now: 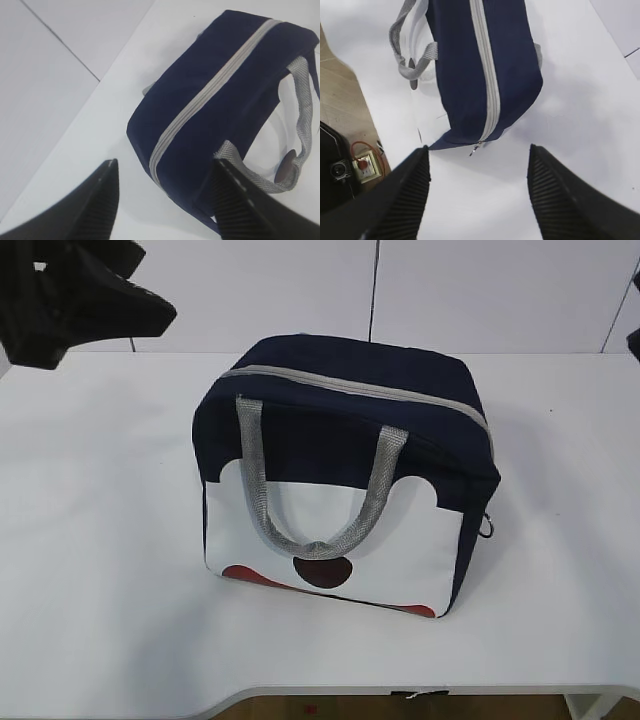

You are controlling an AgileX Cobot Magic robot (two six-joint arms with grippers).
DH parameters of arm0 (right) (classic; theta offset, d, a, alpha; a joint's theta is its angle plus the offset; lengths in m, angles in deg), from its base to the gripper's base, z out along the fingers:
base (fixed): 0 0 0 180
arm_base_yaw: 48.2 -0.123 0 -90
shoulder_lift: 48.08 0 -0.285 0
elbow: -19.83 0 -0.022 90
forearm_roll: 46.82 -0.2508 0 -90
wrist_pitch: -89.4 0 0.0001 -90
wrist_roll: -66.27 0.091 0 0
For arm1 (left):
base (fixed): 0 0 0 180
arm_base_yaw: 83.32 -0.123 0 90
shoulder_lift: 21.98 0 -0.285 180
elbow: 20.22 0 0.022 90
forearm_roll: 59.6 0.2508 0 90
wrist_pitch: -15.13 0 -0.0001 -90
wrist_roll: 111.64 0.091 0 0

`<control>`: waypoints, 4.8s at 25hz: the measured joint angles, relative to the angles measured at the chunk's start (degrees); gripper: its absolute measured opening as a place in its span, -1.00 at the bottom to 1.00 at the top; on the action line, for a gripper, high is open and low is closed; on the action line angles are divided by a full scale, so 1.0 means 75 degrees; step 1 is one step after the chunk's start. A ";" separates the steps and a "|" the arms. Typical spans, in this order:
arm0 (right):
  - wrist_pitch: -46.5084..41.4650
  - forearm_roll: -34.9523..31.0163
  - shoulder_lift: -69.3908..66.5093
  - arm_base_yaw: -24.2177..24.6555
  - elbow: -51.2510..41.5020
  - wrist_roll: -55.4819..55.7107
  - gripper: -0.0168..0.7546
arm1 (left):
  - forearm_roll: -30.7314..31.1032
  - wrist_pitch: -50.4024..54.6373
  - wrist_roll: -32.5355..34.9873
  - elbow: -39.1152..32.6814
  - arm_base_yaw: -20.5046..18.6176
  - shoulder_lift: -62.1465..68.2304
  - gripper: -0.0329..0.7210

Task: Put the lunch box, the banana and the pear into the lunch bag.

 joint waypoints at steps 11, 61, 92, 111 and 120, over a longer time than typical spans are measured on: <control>0.0047 0.1968 0.1438 -0.1164 -0.0644 0.1705 0.32 | 0.1021 0.0849 -0.1702 0.0000 -0.0208 -0.0121 0.26; 0.0959 0.4155 0.7278 -0.1473 -0.4128 0.8005 0.32 | -0.0208 0.1408 -0.3719 -0.4567 -0.1137 -0.5662 0.26; 0.0753 0.4695 0.9027 -0.1473 -0.6201 0.9090 0.25 | 0.1023 0.4247 -0.5190 -0.4461 -0.1137 -0.7309 0.24; 0.0723 0.4711 0.9027 -0.1473 -0.6201 0.9136 0.24 | 0.2268 0.4287 -0.6792 -0.4490 -0.1199 -0.9304 0.05; 0.0723 0.4711 0.9027 -0.1473 -0.6212 0.9196 0.24 | 0.2282 0.4287 -0.6809 -0.4490 -0.1202 -0.9304 0.30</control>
